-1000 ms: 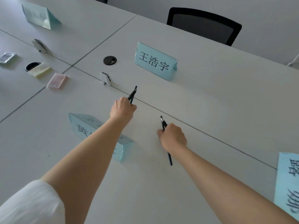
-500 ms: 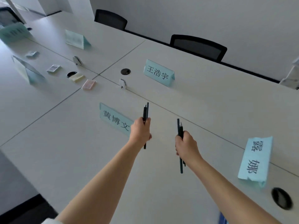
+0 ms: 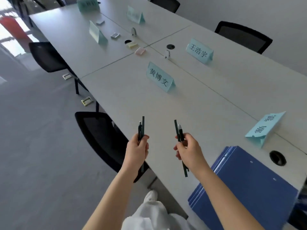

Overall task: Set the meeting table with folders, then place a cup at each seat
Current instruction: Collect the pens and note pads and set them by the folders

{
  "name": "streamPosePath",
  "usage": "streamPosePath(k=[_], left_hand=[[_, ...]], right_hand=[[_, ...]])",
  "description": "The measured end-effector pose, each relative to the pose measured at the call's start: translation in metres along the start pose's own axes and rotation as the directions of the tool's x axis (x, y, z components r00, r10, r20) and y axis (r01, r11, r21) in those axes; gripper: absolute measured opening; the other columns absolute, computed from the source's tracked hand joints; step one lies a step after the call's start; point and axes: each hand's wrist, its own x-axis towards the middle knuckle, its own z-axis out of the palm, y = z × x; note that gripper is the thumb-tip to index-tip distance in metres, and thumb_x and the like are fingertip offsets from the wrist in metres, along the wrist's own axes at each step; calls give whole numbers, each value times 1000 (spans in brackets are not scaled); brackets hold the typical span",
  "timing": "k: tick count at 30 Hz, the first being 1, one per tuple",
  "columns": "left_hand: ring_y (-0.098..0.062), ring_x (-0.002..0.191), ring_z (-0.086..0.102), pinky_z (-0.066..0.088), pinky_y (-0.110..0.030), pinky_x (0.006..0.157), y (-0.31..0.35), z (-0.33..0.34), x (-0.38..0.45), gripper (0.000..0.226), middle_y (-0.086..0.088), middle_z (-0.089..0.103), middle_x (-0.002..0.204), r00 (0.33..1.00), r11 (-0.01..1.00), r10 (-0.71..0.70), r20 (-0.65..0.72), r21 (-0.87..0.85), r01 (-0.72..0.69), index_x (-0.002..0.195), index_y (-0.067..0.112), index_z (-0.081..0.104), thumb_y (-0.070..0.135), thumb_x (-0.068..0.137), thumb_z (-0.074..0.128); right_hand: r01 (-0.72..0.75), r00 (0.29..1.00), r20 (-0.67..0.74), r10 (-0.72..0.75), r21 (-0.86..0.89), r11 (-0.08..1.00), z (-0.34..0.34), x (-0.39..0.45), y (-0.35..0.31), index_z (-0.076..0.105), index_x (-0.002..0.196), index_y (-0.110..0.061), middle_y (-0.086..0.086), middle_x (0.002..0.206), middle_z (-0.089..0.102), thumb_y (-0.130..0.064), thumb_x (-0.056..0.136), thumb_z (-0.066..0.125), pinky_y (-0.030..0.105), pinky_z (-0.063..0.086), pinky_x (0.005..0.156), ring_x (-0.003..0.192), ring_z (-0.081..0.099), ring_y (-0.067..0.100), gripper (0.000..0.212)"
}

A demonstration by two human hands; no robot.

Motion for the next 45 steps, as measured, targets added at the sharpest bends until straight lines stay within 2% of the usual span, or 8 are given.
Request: streamPosePath(k=[9, 12, 15, 20, 23, 29, 38, 45], left_hand=[[-16, 48, 34, 28, -26, 43, -16, -126, -28, 16, -6, 40, 61, 981, 982, -7, -192, -188, -30, 98, 0, 58, 12, 100, 47], [-18, 48, 39, 34, -26, 44, -21, -186, -21, 15, -12, 46, 65, 960, 975, -5, -280, -216, -58, 97, -1, 58, 11, 100, 48], [-17, 47, 44, 39, -27, 46, -22, -256, -7, 15, -7, 53, 64, 935, 971, -10, -354, -227, -76, 94, 4, 61, 11, 100, 49], [-14, 47, 43, 36, -25, 45, -11, -369, 23, 17, -4, 54, 64, 887, 973, -8, -463, -208, -100, 92, 8, 61, 12, 100, 47], [-14, 46, 42, 35, -25, 46, -5, -412, 44, 18, -3, 51, 64, 878, 969, -31, -477, -231, -92, 91, 8, 60, 13, 101, 46], [-15, 44, 43, 36, -27, 46, 7, -452, 98, 18, -5, 51, 64, 898, 958, -88, -431, -284, -42, 90, 7, 60, 12, 101, 46], [-14, 48, 52, 46, -25, 50, 83, -477, 250, 16, -7, 68, 78, 901, 967, -62, -429, -248, -51, 93, 10, 58, 14, 102, 45], [-14, 54, 41, 36, -23, 47, 153, -484, 356, 16, -2, 48, 66, 933, 981, -22, -360, -188, -50, 94, 8, 60, 13, 100, 46]], right_hand=[[71, 959, 275, -72, 13, 997, 128, -27, -55, 56, 100, -15, 8, 74, 60, -5, 95, 46, 28, 47, 55, 56, 52, 16, 15], [111, 939, 328, -108, 8, 994, 190, -22, -84, 57, 100, -18, 9, 78, 63, -8, 95, 47, 32, 54, 62, 59, 58, 17, 15], [119, 915, 383, -125, 41, 992, 254, -14, -111, 56, 96, -21, 9, 80, 62, -8, 95, 48, 28, 55, 64, 63, 61, 17, 15], [138, 855, 502, -133, 28, 990, 357, -3, -149, 54, 98, -24, 7, 80, 61, -11, 97, 47, 32, 57, 72, 62, 61, 14, 14], [149, 846, 511, -154, 52, 988, 400, 3, -169, 54, 100, -20, 8, 76, 53, -8, 98, 46, 25, 51, 64, 63, 52, 12, 14], [110, 855, 510, -98, 7, 994, 450, 46, -194, 59, 101, -18, 3, 71, 48, -10, 98, 45, 27, 42, 61, 63, 45, 14, 16], [58, 905, 422, -56, 8, 998, 487, 188, -253, 63, 92, -12, 3, 65, 46, -21, 94, 55, 28, 38, 55, 54, 41, 11, 12], [94, 934, 343, -103, 43, 995, 497, 287, -328, 67, 102, -15, 0, 72, 57, -19, 96, 52, 21, 42, 59, 64, 51, 9, 16]])
